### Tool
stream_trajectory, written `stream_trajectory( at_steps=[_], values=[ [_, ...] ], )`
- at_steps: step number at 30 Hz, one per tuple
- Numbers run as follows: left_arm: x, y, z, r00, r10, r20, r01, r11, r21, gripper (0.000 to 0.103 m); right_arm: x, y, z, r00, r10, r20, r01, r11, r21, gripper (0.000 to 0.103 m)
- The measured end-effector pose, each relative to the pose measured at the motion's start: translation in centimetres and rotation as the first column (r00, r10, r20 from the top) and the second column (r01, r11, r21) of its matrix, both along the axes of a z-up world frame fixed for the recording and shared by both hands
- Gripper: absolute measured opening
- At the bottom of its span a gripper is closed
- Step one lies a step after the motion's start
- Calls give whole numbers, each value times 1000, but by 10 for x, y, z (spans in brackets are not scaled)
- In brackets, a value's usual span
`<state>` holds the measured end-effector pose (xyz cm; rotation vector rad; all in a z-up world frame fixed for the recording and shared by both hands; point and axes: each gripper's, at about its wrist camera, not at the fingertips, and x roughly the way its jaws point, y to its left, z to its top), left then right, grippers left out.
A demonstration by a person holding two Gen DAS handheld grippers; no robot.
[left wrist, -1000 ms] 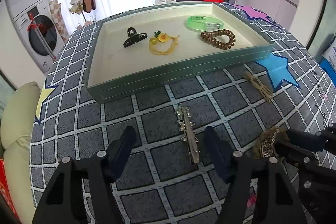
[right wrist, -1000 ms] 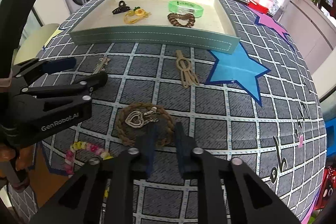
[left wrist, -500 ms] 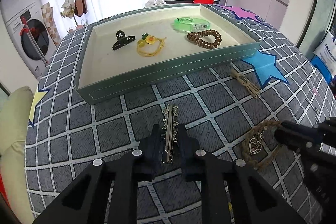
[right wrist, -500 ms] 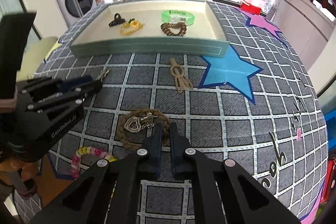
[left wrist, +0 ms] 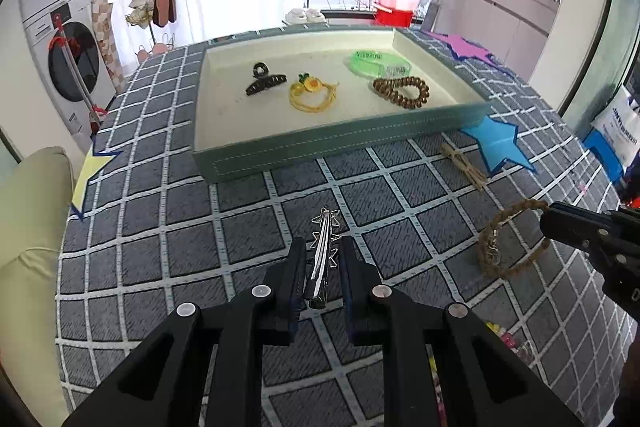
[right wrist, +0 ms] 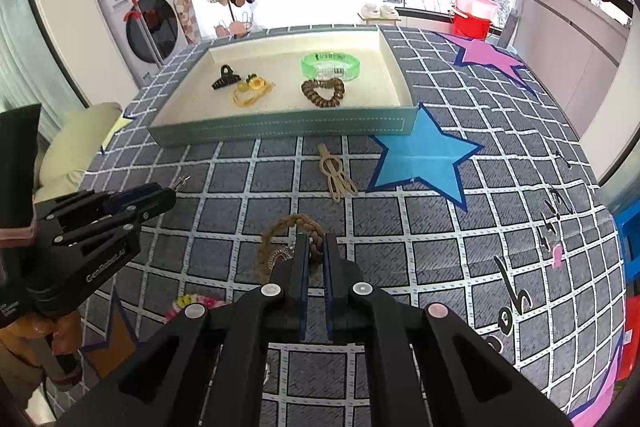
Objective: Organize jewelry
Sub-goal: 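Grasp the silver hairpin with the left tool while the right tool grasps the braided heart bracelet, then carry the hairpin and braided bracelet over the tray with both tools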
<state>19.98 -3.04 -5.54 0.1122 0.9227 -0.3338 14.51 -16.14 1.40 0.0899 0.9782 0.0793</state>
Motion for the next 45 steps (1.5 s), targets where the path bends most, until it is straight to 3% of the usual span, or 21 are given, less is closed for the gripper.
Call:
stream_trajectory(
  at_steps=[12,26,34,45],
  values=[
    [-10,18,31,998,11,69,-9,999,-36,31,0,-4,25,999,0,52,-3,999,47,7],
    [15,13,50,994,13,110,-9,999,-41,31,40,-23,61,993,-19,121,10,997,72,7],
    [33,6,56,991,5,132,-1,999,-34,31,71,-27,60,994,-19,111,8,995,95,7],
    [76,-4,45,991,9,130,-11,1000,18,31,123,-36,45,997,-28,78,26,999,26,7]
  ],
)
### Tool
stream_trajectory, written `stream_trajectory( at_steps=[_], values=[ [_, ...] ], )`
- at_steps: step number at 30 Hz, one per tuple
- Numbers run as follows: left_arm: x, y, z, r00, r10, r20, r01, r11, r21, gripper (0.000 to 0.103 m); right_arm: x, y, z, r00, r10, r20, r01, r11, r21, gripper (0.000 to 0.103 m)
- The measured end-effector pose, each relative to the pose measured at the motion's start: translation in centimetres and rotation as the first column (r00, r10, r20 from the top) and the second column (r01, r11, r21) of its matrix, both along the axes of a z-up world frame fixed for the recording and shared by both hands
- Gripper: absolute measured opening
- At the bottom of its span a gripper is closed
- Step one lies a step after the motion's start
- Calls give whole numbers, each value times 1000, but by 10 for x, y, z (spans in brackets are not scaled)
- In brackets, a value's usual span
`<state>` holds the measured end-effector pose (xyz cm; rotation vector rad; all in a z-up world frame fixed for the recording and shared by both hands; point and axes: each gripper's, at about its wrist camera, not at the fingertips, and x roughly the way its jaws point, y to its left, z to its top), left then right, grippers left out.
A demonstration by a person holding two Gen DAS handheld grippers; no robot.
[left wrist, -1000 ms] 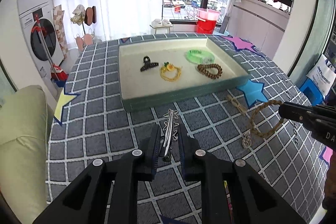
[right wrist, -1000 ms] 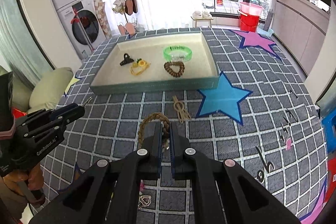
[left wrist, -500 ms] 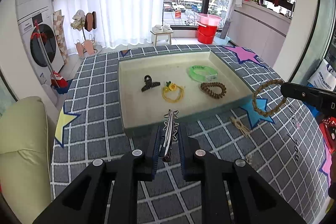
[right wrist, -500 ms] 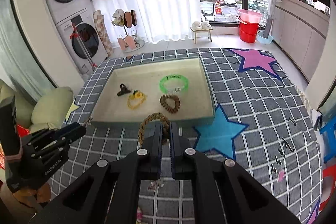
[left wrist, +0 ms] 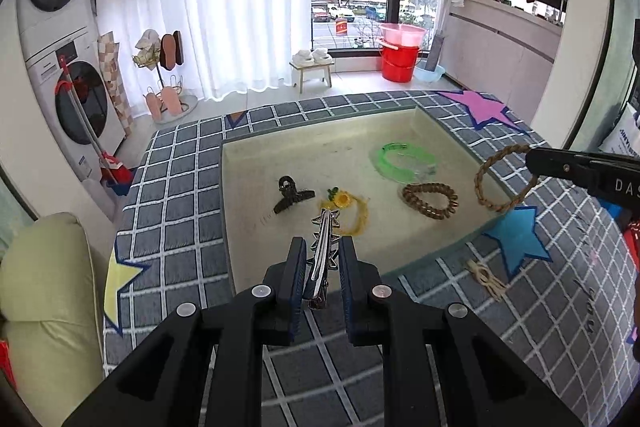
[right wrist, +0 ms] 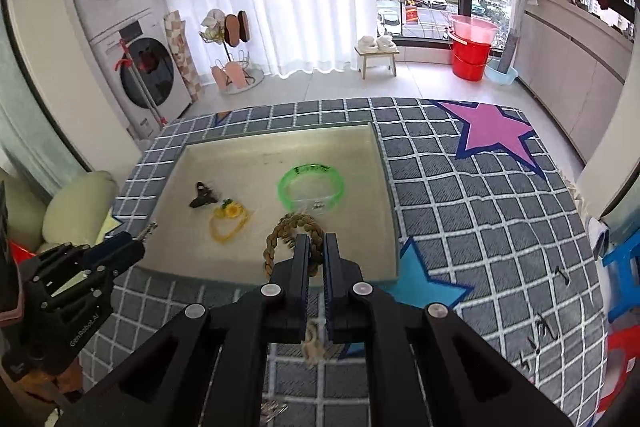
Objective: Organize jewelry
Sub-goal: 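Carry the hairpin and braided bracelet over the tray with both tools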
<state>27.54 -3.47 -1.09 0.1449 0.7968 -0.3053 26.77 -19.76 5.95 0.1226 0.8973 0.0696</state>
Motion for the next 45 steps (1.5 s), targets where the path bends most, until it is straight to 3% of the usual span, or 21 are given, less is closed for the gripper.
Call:
stream_trajectory(
  at_steps=[11,22,31,45],
  values=[
    [47,-3,-29,997,26,-69,-24,1000,19,31,45,-12,-50,994,-34,-104,30,999,-40,7],
    [82,-10,-65,985,48,-164,-42,998,39,31,80,-10,-80,987,-52,-151,45,998,-46,7],
    [90,-16,-67,986,55,-160,-48,998,47,31,101,-16,-95,980,-91,-175,92,996,-2,7],
    [89,-22,-68,990,55,-129,-46,996,75,31,102,-1,-94,984,-58,-166,46,996,-75,8]
  ],
)
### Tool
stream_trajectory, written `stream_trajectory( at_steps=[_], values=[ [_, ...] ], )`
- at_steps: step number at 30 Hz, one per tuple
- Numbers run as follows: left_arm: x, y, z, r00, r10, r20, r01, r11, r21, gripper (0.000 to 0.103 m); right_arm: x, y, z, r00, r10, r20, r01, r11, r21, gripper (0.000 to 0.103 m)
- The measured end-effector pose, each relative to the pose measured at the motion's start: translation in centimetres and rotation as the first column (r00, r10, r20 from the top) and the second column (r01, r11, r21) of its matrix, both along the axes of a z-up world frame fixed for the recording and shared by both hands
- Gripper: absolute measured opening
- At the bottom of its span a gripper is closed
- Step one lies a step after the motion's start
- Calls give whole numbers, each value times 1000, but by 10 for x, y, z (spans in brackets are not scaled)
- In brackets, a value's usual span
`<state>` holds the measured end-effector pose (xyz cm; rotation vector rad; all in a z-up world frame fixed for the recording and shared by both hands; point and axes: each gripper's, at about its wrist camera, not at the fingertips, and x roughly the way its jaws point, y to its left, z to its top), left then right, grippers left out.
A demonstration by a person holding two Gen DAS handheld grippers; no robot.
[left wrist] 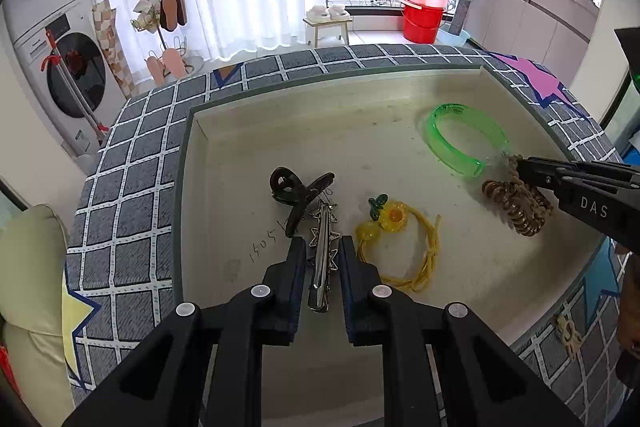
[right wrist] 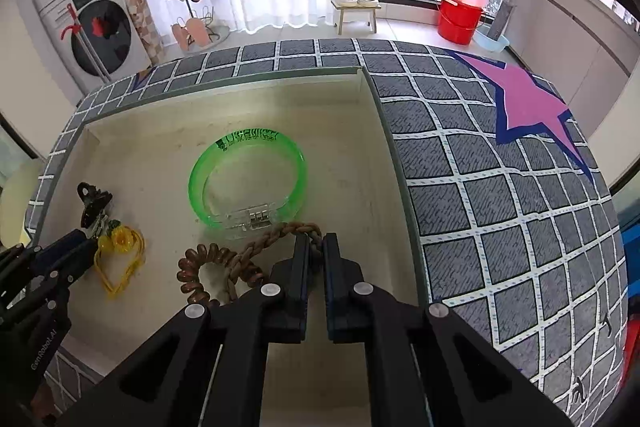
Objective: Organize jewelry
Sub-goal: 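Carry the hairpin and braided bracelet over the tray with both tools, then open the right tool to drop the braided bracelet while the left tool releases the hairpin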
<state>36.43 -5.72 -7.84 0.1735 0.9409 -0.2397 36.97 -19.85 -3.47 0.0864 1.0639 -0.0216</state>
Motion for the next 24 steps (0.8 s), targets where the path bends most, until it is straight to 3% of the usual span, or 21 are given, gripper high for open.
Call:
stream_trajectory(
  at_steps=[7,8,9,11,24],
  values=[
    [-3,0,4,1000,9,25,-10,1000,22,32,-5,-1,8,1000,-4,8,3,1000,26,12],
    [-4,0,5,999,12,30,-12,1000,25,32,-6,-1,10,1000,-4,10,4,1000,28,20],
    [-5,0,6,999,14,35,-15,1000,26,32,-6,-1,11,1000,-5,11,5,1000,30,39],
    [-6,1,7,999,22,40,-23,999,24,32,-9,-2,15,999,-13,33,12,999,32,65],
    [-12,6,25,994,46,96,-47,999,7,32,-28,-24,45,992,-75,97,52,975,216,70]
  ],
)
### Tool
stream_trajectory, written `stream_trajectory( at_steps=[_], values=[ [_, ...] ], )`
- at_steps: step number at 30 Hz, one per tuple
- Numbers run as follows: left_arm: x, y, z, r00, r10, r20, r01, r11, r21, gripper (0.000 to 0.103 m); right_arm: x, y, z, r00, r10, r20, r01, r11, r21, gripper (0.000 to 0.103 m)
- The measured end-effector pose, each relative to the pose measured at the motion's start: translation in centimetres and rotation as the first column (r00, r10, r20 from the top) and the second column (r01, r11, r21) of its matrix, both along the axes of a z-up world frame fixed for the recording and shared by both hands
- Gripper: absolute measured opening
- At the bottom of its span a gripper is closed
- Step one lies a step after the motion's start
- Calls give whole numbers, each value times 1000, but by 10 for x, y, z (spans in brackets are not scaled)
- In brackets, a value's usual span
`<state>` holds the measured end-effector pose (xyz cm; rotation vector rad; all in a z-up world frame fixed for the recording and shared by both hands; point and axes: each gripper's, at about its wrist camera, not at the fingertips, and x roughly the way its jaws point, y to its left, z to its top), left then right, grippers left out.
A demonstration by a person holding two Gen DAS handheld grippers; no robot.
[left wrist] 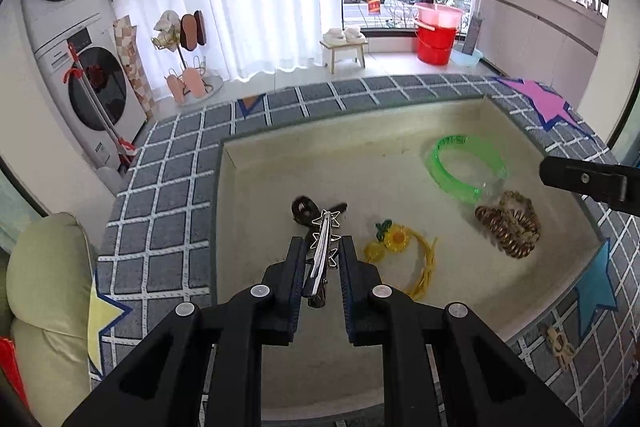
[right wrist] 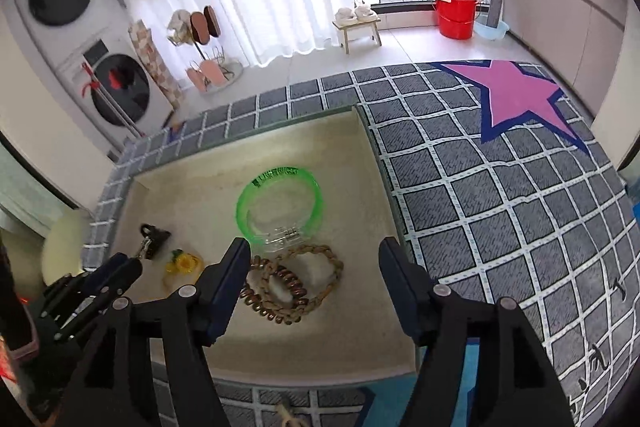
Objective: Organize jewelry
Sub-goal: 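Open the right tool to drop the braided bracelet while the left tool releases the hairpin, then grasp the pink-yellow beaded bracelet with the left tool while the right tool grasps the beige hair clip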
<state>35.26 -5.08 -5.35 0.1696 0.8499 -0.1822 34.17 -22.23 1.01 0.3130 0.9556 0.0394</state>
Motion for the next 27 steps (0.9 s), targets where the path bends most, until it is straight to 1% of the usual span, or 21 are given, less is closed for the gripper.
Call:
stream_trajectory(
  at_steps=[3,4,5,6,10,11,12,13,14,15,16,17,18,21,23,24,27],
  values=[
    [1,2,6,1000,4,18,-4,1000,-8,32,-5,-2,5,1000,2,11,-2,1000,15,71],
    [1,2,8,1000,5,20,-5,1000,-13,32,-6,-2,6,1000,2,13,-3,1000,17,73],
    [2,3,9,1000,6,17,-6,1000,-20,32,-8,-2,8,1000,2,16,-2,1000,22,79],
    [2,4,10,1000,7,16,-7,1000,-26,32,-10,-2,10,1000,2,22,-3,999,34,80],
    [-2,7,14,1000,8,24,-7,999,-38,32,-21,-4,14,999,-2,33,0,998,70,81],
    [-3,7,14,1000,7,23,-6,999,-40,32,-25,-4,15,999,-5,33,2,997,75,83],
    [-5,7,15,1000,6,20,-5,999,-42,59,-28,-5,14,999,-5,33,3,997,79,90],
    [-6,8,15,1000,11,18,-10,999,-39,103,-31,-6,14,999,-6,35,3,996,88,91],
    [-10,9,17,999,28,32,-27,999,-31,103,-35,-7,15,999,-8,37,5,995,98,91],
    [-17,10,22,997,33,66,-31,999,-32,103,-39,-8,16,999,-8,40,4,994,106,91],
    [-21,9,27,997,21,73,-19,999,-31,103,-42,-8,16,999,-9,42,5,994,107,91],
    [-26,9,33,998,9,68,-6,999,-32,103,-47,-9,18,999,-13,49,8,995,103,98],
    [-30,10,36,997,5,71,-3,999,-32,103,-50,-9,19,998,-14,60,8,995,101,103],
    [-47,12,48,996,0,90,2,1000,-20,103,-63,-8,26,996,-5,93,-3,997,83,103],
    [-60,15,56,995,-22,94,24,999,-25,103,-73,-7,33,993,-3,117,-6,997,73,103],
    [-66,16,55,995,-28,92,30,999,-25,103,-76,-8,34,993,-1,119,-8,997,75,103],
    [-84,18,56,996,-50,74,52,998,-23,103,-86,-10,37,996,6,84,-13,996,85,103]
  ],
)
